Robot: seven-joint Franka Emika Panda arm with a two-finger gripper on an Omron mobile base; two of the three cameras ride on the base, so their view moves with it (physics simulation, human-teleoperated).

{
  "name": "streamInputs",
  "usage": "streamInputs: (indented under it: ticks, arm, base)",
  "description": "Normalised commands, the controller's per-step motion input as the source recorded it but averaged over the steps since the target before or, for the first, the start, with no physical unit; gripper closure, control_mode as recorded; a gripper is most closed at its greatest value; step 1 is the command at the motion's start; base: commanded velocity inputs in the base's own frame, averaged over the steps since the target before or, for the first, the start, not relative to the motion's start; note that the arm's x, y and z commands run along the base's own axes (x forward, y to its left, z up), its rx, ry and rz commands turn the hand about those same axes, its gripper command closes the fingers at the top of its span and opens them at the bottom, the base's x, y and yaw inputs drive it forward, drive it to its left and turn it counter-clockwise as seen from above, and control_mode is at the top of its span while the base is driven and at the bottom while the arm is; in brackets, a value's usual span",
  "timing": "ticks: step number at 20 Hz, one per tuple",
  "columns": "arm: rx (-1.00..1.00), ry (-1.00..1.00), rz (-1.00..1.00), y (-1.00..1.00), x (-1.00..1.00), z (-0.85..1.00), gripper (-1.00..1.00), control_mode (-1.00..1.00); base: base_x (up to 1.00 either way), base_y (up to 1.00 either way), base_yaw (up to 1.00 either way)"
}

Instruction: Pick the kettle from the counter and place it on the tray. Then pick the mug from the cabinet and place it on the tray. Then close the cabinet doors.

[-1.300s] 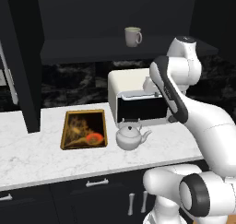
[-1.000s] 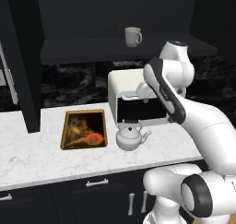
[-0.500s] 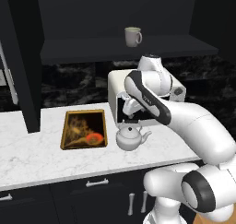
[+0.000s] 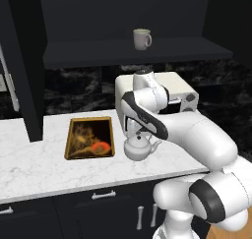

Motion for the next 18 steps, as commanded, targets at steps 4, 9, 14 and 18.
streamInputs:
  ticks: [4,9,14,18]
  arm:
    - [-0.06,0.0,0.04,0.0,0.32,-0.26,-1.0,-1.0]
    - [0.0,0.0,0.04,0.0,0.3,-0.08,-1.0,-1.0]
    - [0.0,0.0,0.05,0.01,0.26,-0.1,-1.0,-1.0]
    - [0.0,0.0,0.06,0.08,0.04,-0.22,-1.0,-1.0]
  base:
    - [0.0,0.0,0.0]
    - [0.0,0.0,0.0]
    - [0.0,0.0,0.0]
    - [0.0,0.0,0.0]
